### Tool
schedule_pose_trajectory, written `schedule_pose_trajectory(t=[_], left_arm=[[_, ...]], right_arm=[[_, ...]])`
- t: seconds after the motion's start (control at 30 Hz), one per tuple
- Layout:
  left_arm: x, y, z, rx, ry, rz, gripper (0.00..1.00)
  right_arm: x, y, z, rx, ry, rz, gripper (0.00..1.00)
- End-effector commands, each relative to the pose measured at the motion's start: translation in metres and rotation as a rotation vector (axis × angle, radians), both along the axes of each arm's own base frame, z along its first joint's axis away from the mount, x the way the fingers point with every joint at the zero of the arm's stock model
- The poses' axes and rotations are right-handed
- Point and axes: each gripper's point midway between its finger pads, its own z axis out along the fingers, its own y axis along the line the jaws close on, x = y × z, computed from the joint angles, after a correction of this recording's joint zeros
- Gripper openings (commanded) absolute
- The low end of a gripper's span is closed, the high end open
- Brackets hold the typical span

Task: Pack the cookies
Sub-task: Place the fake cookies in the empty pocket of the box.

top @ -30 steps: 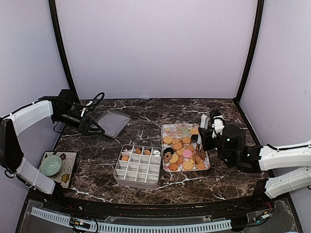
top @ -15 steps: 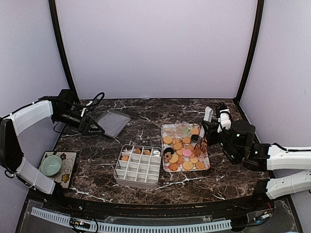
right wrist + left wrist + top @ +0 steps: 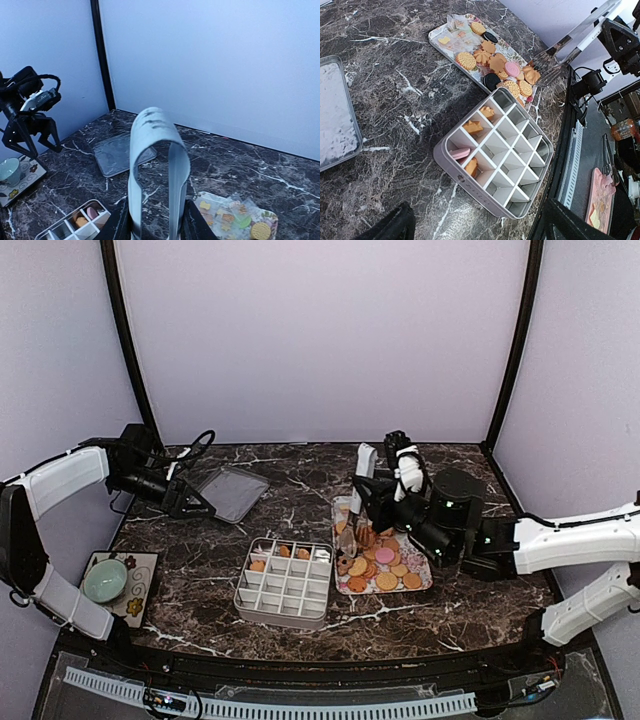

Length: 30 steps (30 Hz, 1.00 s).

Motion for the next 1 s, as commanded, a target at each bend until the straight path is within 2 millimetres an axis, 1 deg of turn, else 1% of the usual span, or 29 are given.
schedule_pose_trajectory(t=[0.0, 0.1, 0.17, 0.43, 0.67, 0.8, 0.87, 0.93, 0.97], left_arm=[[0.001, 0.0, 0.009, -0.016, -0.022, 0.002, 0.91], [0.0, 0.0, 0.009, -0.016, -0.021, 0.0, 0.9], [-0.001, 0.0, 0.008, -0.015, -0.023, -0.001, 0.91], [-0.002, 0.0, 0.008, -0.018, -0.032, -0.009, 0.9], [-0.003, 0.0, 0.01, -0.019, -0.04, -0.011, 0.9], [-0.003, 0.0, 0.009, -0.017, -0.04, -0.011, 0.9], [-0.003, 0.0, 0.01, -0.017, -0.041, -0.011, 0.9], [-0.003, 0.0, 0.009, -0.018, -0.04, -0.011, 0.9], [-0.003, -0.001, 0.009, -0.019, -0.037, -0.011, 0.9]], right_arm=[[-0.009, 0.041, 0.038, 0.119, -0.069, 0.093, 0.15], [-0.008, 0.057, 0.034, 0.121, -0.066, 0.119, 0.15], [-0.007, 0.064, 0.031, 0.125, -0.061, 0.128, 0.15], [-0.001, 0.08, 0.02, 0.129, -0.051, 0.138, 0.15], [0.001, 0.083, 0.006, 0.097, -0.032, 0.134, 0.17], [0.002, 0.079, -0.001, 0.085, -0.025, 0.118, 0.17], [0.002, 0.075, -0.002, 0.081, -0.025, 0.109, 0.2], [0.002, 0.072, -0.003, 0.078, -0.025, 0.099, 0.27], [0.002, 0.072, -0.004, 0.075, -0.025, 0.098, 0.29]])
